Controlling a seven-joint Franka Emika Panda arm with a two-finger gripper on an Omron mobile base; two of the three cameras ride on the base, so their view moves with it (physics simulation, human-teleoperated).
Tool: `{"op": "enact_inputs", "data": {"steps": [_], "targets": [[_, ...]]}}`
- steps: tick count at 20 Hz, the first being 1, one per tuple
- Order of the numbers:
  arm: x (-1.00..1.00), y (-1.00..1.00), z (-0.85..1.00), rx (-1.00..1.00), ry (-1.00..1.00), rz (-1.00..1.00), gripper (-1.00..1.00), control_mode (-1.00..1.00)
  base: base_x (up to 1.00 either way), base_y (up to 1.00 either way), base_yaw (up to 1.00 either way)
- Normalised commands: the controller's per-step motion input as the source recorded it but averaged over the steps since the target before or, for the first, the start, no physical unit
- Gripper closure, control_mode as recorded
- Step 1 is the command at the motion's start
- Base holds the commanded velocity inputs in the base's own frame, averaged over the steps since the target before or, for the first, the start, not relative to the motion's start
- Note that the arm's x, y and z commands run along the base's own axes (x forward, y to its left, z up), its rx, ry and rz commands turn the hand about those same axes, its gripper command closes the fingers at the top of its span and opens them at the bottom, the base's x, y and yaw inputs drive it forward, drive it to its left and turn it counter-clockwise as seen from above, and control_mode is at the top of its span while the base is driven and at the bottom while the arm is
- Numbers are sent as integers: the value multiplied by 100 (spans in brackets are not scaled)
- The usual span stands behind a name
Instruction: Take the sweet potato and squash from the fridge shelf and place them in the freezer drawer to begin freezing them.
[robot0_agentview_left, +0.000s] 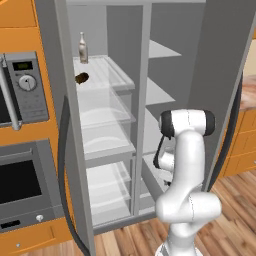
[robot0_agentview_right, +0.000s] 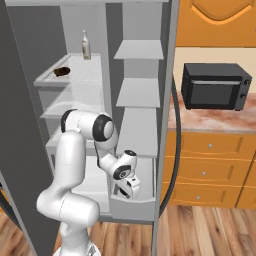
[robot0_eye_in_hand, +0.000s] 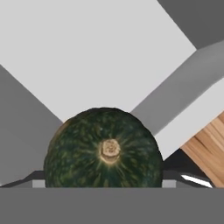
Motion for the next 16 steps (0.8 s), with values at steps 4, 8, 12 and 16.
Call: {"op": "enact_inputs", "data": {"steps": [4, 8, 12, 16], "targets": [[-18, 1, -17, 0, 0, 0, -100, -100, 0, 0, 0], [-24, 0, -16, 0, -4, 0, -100, -100, 0, 0, 0], [-19, 0, -8, 0, -6, 0, -100, -100, 0, 0, 0], [-12, 0, -2, 0, -10, 0, -100, -100, 0, 0, 0]]}}
